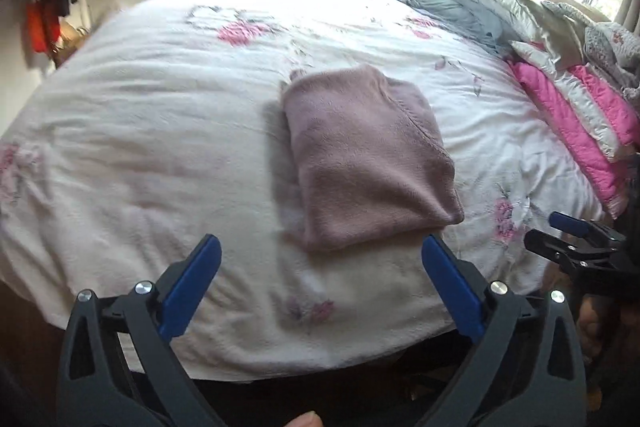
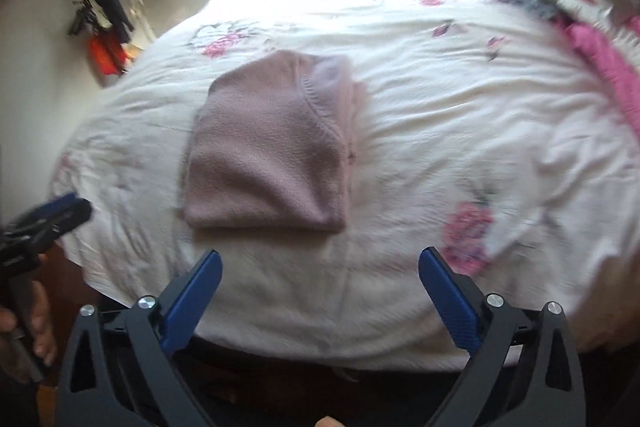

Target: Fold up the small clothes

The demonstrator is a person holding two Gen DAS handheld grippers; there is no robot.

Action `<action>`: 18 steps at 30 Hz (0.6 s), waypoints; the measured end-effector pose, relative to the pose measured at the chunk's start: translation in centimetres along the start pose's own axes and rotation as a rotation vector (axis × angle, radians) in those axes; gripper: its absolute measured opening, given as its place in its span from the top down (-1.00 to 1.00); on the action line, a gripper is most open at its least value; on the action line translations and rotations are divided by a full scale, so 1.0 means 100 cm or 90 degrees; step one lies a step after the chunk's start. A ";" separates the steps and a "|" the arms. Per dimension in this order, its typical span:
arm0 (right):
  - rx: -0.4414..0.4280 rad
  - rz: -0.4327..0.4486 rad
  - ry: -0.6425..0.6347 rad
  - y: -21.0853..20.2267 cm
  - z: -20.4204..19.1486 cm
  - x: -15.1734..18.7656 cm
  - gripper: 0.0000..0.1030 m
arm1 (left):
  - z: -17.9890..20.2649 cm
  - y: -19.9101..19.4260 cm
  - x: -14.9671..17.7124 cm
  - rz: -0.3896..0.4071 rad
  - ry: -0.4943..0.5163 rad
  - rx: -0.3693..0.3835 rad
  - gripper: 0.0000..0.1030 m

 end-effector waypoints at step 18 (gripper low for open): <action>0.118 0.111 -0.024 -0.170 -0.036 -0.017 -0.92 | 0.020 -0.135 0.008 -0.012 -0.017 -0.045 -0.94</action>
Point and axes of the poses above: each gripper's, at about its wrist camera, not at the fingertips, and y roughly the way its jaws point, z to its right, x to its underside, the point moved 8 cm from there along y, roughly the way its jaws point, and after that the axes turned 9 degrees about -y, right-handed, at the moved point
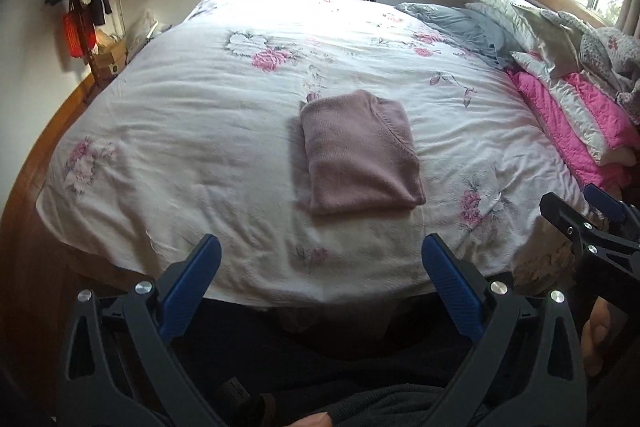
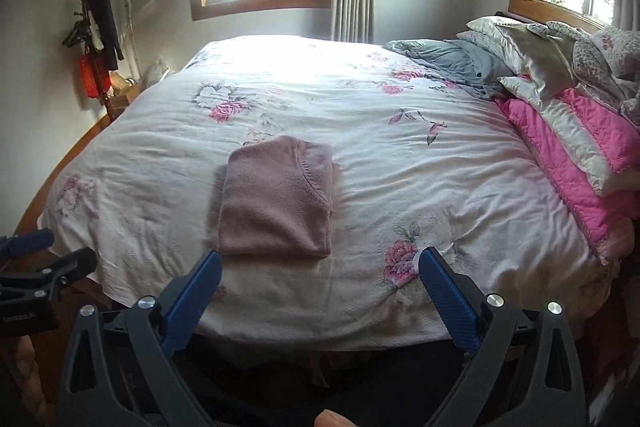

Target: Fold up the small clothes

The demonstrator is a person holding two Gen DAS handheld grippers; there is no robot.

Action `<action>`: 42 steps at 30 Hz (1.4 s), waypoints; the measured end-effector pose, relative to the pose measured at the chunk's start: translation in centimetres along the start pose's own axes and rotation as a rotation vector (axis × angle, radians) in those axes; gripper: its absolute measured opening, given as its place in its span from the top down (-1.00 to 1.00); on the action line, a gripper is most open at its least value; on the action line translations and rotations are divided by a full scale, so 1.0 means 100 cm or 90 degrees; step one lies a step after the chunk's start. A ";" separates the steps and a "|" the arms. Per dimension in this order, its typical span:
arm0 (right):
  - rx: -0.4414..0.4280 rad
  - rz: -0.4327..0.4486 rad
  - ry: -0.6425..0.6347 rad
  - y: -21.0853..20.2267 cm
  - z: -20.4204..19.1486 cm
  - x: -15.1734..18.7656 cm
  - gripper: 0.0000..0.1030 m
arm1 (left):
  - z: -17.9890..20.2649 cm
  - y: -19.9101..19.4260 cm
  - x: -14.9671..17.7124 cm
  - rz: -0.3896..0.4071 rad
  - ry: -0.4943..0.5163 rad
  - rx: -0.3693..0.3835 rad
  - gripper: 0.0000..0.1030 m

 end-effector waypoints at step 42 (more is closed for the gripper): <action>-0.017 -0.049 -0.015 0.019 -0.019 0.002 -0.92 | -0.004 0.014 -0.008 -0.031 0.001 -0.013 -0.93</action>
Point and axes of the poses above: each gripper's, at about its wrist camera, not at the fingertips, and y roughly the way its jaws point, z to its right, x to its underside, the point moved 8 cm from there along y, roughly the way its jaws point, and after that the axes turned 9 degrees about -y, right-handed, at the moved point
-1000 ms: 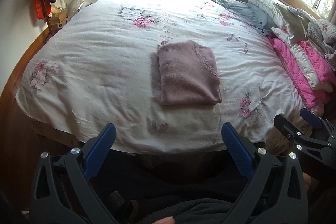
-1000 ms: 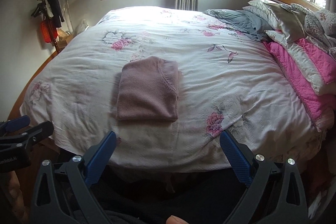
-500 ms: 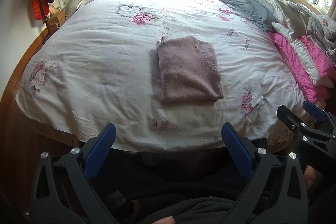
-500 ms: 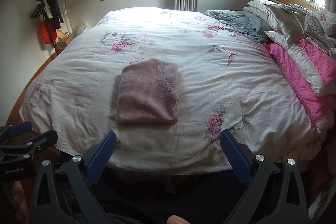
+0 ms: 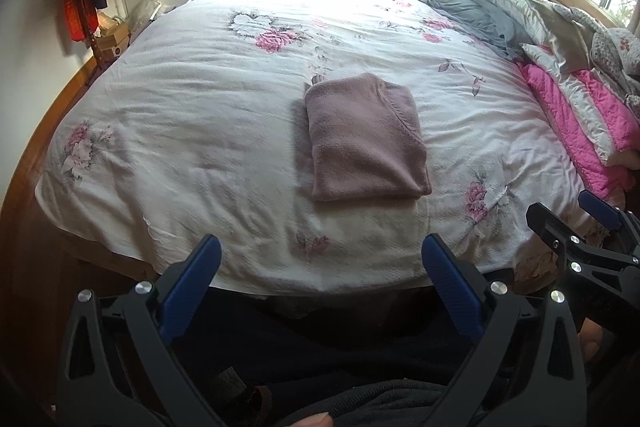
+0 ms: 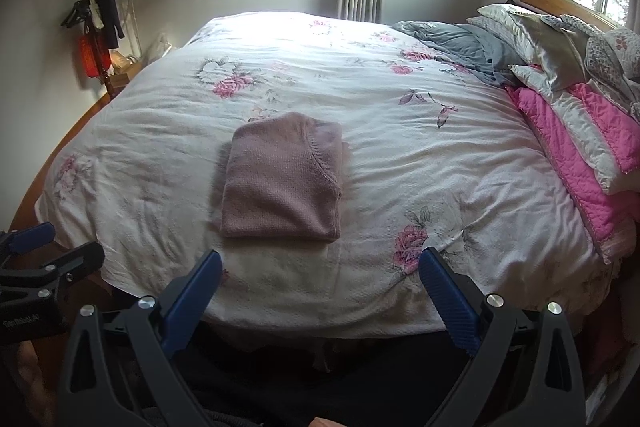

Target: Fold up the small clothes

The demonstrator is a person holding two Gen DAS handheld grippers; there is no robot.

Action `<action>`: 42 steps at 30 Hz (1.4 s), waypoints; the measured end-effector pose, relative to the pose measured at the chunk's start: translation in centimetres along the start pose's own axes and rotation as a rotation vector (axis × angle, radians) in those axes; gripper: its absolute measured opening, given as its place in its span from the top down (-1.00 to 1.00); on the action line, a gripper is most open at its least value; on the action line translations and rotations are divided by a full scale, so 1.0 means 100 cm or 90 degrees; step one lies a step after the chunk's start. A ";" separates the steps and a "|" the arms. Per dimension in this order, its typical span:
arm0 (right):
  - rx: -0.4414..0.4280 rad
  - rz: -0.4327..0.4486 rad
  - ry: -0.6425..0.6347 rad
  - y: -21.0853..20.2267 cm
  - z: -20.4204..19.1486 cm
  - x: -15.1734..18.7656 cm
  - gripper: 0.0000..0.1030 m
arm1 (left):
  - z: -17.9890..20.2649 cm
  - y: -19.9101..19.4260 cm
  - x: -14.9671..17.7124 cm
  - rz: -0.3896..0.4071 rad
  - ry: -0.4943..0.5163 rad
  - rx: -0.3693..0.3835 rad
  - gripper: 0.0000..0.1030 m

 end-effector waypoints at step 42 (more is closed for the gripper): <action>-0.015 0.012 -0.001 0.017 -0.006 -0.010 -0.92 | -0.001 0.014 -0.009 0.009 -0.009 -0.018 -0.93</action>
Point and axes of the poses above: each gripper's, at about its wrist camera, not at the fingertips, and y roughly the way its jaws point, z to its right, x to its underside, the point moved 8 cm from there along y, roughly the way its jaws point, and after that the axes turned 9 degrees about -y, right-handed, at the moved point
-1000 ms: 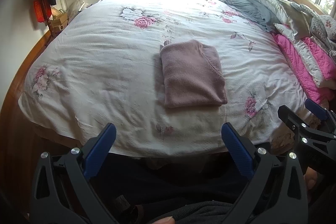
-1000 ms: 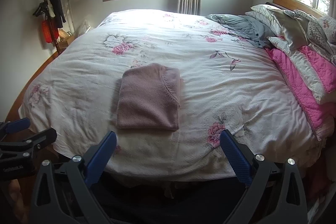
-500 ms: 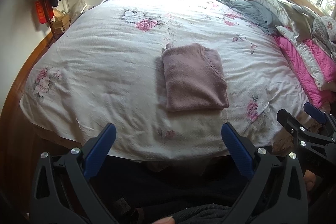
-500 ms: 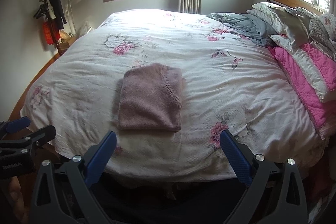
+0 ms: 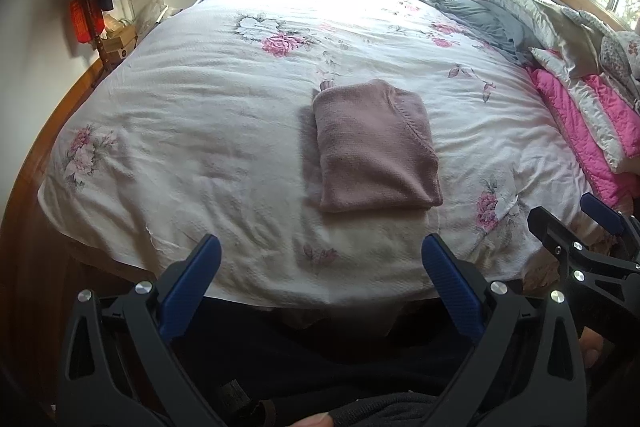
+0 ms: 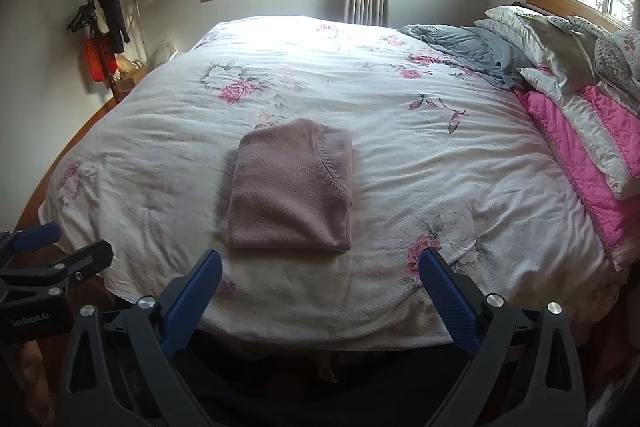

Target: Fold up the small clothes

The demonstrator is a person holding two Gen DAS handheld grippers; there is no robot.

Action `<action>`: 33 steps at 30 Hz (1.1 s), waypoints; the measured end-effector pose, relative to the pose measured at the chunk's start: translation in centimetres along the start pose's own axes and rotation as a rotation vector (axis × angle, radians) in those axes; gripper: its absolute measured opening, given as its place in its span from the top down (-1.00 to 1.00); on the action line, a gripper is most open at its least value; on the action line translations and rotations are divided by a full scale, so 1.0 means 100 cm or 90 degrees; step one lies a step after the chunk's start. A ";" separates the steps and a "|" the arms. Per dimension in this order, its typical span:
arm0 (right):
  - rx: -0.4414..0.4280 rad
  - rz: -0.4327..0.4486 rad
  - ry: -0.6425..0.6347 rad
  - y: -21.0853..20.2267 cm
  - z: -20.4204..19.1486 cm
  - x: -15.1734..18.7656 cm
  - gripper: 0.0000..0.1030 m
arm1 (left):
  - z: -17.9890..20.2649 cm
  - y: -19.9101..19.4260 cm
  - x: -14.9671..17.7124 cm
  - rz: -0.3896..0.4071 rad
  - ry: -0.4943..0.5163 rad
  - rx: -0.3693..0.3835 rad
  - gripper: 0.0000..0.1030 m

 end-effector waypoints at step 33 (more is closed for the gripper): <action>-0.004 -0.007 0.008 0.004 -0.001 0.007 -0.92 | -0.003 0.002 0.002 0.001 0.001 -0.005 -0.94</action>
Point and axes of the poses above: each gripper's, at about its wrist camera, not at the fingertips, and y roughly the way its jaws point, z to its right, x to its underside, the point moved 8 cm from there along y, roughly the way its jaws point, and after that the axes turned 9 degrees about -y, right-handed, at the moved point
